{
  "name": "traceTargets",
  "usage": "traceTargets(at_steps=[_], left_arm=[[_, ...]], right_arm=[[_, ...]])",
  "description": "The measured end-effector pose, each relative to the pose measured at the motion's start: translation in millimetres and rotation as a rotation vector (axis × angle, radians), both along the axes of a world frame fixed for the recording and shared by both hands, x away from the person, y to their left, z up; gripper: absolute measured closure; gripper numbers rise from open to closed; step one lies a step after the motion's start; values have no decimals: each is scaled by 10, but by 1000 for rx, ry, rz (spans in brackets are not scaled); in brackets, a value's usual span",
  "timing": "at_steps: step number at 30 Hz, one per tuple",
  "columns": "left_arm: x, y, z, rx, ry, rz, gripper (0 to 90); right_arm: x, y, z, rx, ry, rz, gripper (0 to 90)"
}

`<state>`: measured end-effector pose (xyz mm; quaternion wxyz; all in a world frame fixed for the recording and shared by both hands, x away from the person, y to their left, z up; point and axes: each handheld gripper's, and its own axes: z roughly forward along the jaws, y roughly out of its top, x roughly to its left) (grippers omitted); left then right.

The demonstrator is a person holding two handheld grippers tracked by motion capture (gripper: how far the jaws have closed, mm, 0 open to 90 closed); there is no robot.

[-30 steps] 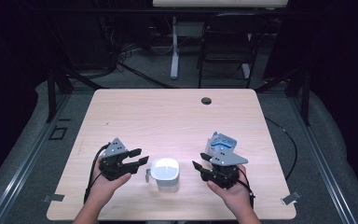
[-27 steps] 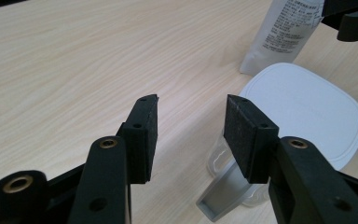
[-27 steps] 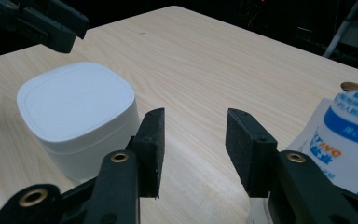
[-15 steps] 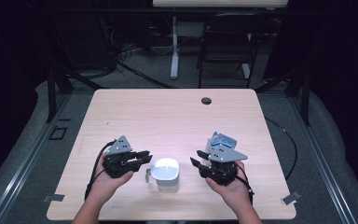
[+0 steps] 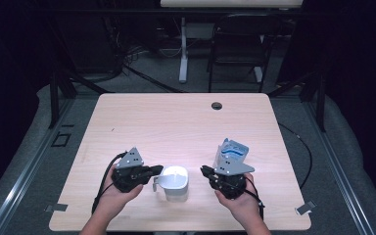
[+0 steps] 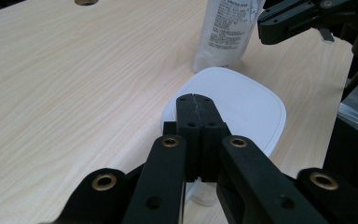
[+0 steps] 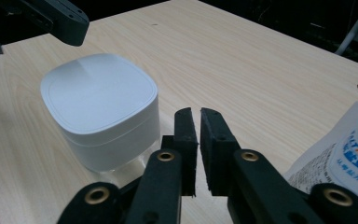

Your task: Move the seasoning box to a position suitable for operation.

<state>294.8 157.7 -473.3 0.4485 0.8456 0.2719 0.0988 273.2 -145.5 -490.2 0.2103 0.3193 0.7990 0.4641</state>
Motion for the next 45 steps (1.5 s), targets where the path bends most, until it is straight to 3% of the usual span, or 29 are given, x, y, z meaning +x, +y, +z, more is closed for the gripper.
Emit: traceTargets(at_steps=[8, 19, 45], left_arm=[[-26, -29, -9, 27, 3, -7, 900], [-30, -44, -44, 63, 4, 8, 900], [-31, -34, -63, 50, 18, 9, 900]], right_arm=[[-9, 26, -25, -29, 7, 15, 900], [-32, 55, -15, -27, 6, 21, 900], [-37, 83, -33, -20, 35, 58, 900]])
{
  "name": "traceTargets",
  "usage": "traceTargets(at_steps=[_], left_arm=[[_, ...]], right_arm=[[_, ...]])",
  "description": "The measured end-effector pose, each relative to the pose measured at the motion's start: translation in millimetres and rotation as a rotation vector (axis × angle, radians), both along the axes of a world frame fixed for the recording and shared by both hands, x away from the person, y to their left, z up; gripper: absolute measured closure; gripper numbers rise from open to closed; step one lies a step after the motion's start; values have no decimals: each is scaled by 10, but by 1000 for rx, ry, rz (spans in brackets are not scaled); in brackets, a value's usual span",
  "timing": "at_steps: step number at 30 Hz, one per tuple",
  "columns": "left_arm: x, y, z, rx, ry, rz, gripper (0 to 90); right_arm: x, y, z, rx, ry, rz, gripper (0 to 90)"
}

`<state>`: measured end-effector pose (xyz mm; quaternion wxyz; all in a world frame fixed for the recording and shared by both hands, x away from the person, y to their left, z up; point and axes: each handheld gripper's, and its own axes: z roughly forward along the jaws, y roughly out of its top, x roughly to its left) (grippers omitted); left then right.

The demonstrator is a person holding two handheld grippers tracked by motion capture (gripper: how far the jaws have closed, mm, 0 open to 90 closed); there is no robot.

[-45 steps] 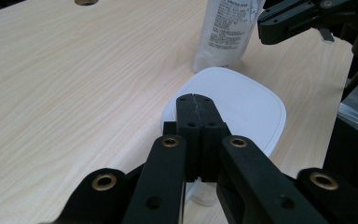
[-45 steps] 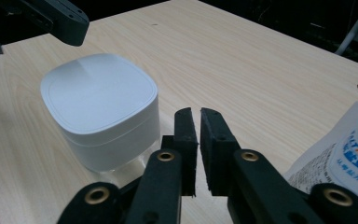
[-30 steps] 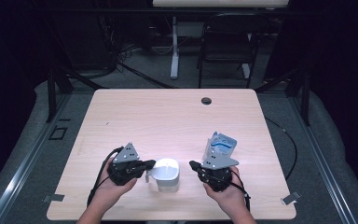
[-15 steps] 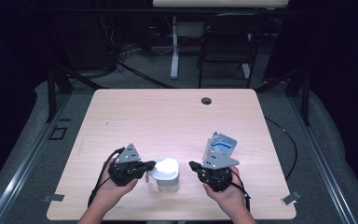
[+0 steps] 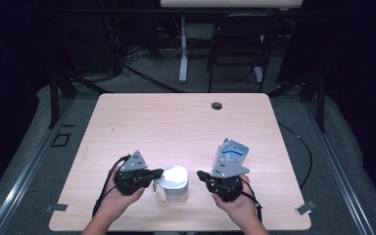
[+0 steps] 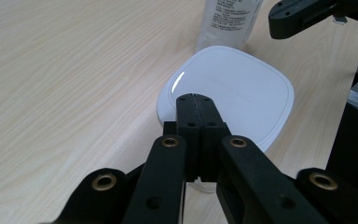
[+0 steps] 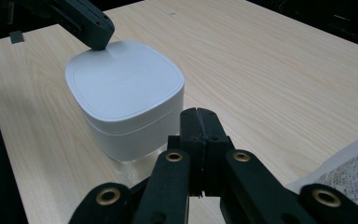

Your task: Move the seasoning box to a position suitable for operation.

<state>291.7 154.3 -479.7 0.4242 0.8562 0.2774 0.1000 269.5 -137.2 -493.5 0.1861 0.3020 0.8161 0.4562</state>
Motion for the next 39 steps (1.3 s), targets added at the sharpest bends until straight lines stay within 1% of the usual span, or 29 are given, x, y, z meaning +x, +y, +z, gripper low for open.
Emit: traceTargets(at_steps=[11, 12, 22, 26, 27, 32, 39], left_arm=[[2, 7, -10, -7, -9, 7, 900], [2, 10, -7, -8, -2, 4, 900], [2, 17, -6, -5, -4, 5, 900], [0, 18, -8, -9, 1, 8, 900], [0, 18, -8, -9, 1, 8, 900], [6, 24, -14, -16, 2, 7, 900], [4, 24, -14, -17, 3, 9, 900]], right_arm=[[-10, 83, -63, -13, 16, 32, 900], [-10, 85, -66, -15, 18, 34, 900], [-11, 140, -119, -22, 29, 48, 900], [-10, 158, -141, -24, 33, 54, 900], [-9, 161, -144, -32, 33, 57, 900], [-8, 177, -166, -30, 38, 61, 900], [-9, 206, -199, -47, 49, 76, 900]])
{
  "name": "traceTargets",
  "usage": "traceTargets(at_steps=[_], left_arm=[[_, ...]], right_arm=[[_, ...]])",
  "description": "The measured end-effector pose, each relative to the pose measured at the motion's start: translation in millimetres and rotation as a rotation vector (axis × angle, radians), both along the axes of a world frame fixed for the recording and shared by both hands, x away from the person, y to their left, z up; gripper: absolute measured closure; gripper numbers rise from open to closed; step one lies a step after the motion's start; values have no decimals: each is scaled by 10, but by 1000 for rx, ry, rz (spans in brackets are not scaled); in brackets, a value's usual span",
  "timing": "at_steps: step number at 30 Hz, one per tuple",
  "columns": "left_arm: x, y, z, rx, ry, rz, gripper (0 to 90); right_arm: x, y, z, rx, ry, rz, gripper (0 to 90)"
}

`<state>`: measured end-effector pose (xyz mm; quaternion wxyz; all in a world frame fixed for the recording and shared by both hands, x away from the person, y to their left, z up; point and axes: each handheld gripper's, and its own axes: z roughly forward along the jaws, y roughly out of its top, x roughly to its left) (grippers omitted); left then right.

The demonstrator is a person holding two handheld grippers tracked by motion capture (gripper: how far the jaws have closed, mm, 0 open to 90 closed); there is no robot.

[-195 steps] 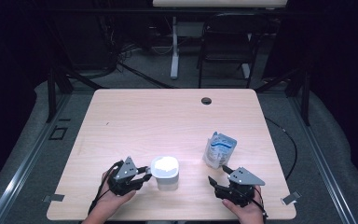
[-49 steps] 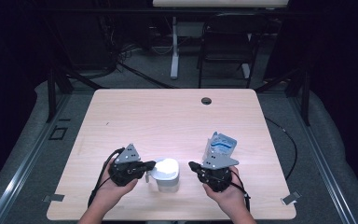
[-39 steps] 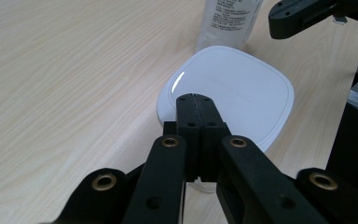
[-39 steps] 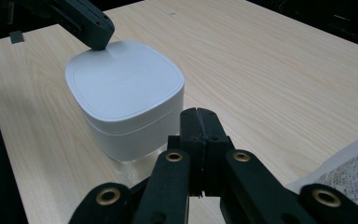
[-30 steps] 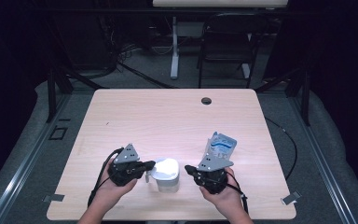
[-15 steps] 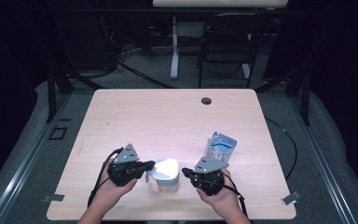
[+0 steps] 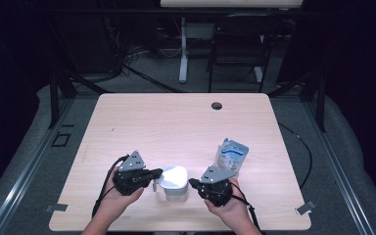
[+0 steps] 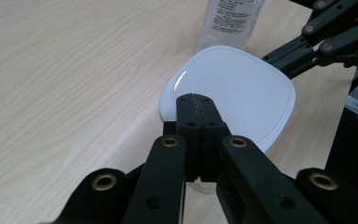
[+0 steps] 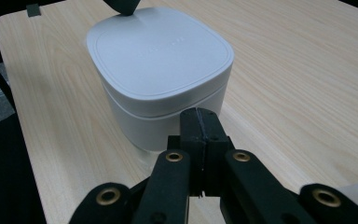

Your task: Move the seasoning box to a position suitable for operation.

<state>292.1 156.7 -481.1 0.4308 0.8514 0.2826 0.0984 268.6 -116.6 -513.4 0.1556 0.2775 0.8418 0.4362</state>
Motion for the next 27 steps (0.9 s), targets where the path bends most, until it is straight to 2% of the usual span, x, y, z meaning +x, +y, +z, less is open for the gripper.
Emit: traceTargets(at_steps=[27], left_arm=[[-5, -5, -1, 0, 1, 1, 900]], right_arm=[[-9, 11, -1, 13, -5, 5, 900]])
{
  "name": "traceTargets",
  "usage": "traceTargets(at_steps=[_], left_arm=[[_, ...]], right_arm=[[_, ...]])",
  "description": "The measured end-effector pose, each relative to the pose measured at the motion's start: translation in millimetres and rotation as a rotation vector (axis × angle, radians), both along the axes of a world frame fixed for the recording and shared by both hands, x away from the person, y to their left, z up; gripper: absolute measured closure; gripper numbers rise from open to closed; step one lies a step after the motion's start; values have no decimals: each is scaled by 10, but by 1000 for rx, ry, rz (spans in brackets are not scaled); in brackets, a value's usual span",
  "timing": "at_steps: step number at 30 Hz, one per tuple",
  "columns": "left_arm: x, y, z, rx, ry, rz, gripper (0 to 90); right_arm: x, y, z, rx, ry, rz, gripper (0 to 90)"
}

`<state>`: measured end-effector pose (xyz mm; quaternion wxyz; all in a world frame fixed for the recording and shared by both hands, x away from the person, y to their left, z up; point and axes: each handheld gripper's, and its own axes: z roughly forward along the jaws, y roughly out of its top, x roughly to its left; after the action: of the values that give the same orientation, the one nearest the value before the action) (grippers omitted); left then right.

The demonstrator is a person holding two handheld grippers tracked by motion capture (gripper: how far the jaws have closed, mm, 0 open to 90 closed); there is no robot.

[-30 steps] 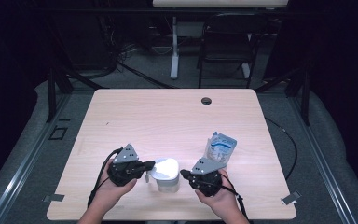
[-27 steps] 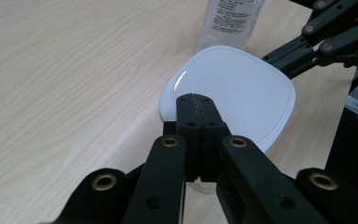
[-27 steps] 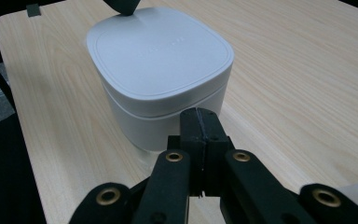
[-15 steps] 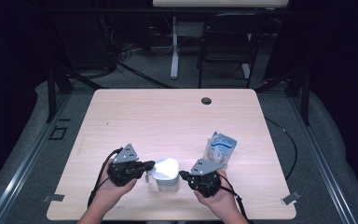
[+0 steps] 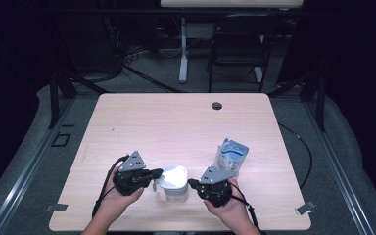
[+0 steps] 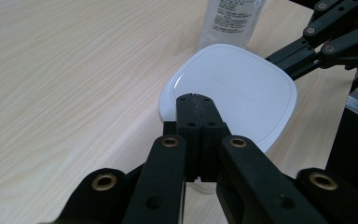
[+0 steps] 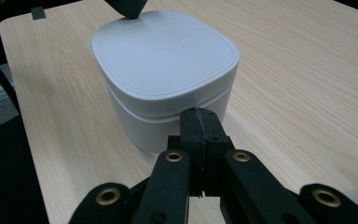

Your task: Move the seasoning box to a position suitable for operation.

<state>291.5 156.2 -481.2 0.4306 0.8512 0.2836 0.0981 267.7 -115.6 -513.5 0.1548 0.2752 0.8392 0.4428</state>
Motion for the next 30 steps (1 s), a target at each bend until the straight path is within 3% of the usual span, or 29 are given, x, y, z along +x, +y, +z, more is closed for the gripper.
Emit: traceTargets(at_steps=[30], left_arm=[[-7, 14, -2, 7, -4, 8, 900]], right_arm=[[-39, 40, 80, 23, -29, 3, 900]])
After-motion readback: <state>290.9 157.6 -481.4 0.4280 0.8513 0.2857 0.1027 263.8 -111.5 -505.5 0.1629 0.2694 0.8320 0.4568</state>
